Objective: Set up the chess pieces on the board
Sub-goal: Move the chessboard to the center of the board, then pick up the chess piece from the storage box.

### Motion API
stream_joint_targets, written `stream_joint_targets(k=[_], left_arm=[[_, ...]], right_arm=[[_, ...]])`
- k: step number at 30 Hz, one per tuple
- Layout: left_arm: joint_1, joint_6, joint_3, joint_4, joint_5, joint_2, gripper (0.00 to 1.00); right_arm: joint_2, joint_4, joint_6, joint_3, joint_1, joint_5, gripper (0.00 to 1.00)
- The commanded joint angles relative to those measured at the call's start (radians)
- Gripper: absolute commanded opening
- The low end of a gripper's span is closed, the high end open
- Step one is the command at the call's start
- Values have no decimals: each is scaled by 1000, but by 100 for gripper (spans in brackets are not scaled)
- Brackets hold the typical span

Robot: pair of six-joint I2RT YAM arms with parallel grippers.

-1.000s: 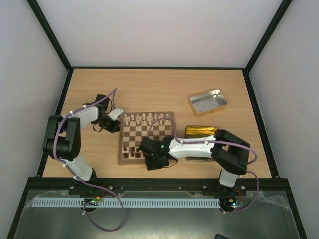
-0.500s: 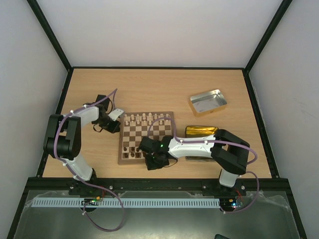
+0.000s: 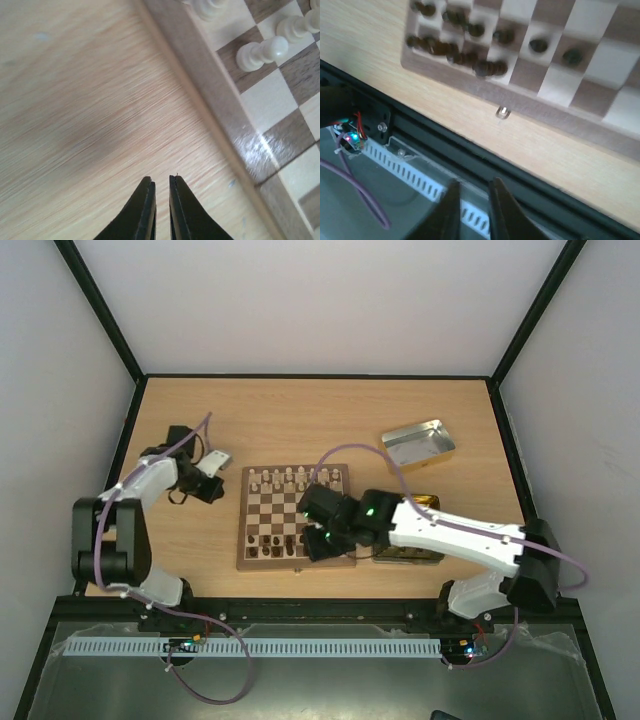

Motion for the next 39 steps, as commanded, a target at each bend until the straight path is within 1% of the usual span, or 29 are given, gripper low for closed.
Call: stream_joint_targets(k=[1,2,3,5,6,10,19,23,30,36,39], left_arm=[[93,91,0,-148,-18,-152,14],[102,100,1,-168,-26,-180,18],[105,108,2,-185,-33,-213,22],[106,108,2,-211,-43,-274,26],[106,103,4,-221,-44,-297,28],[105,74,14,-251,-53,-340,33],[89,24,43,-256,-38,-349,33],[62,-7,60,-258,-18,-342,33],[28,-26,64,-239,-35,-326,33],[19,-31,65,-237,-43,-322,34],[17,-31,66,-241,-44,-322,34]], right_arm=[[-77,-250,-1,53,-129,149,23],[-98,-268,8,33,-182,171,30],[-126,-281,11,9,-229,184,34],[-168,-295,12,-28,-320,218,42],[-181,-308,9,-45,-362,251,43],[-189,-339,-36,-108,-502,301,43],[-211,-296,-125,-241,-742,291,45],[-204,-257,-139,-268,-812,280,45],[-138,-163,-162,-312,-862,240,43],[-80,-88,-171,-334,-898,208,36],[-53,-60,-181,-337,-929,196,34]])
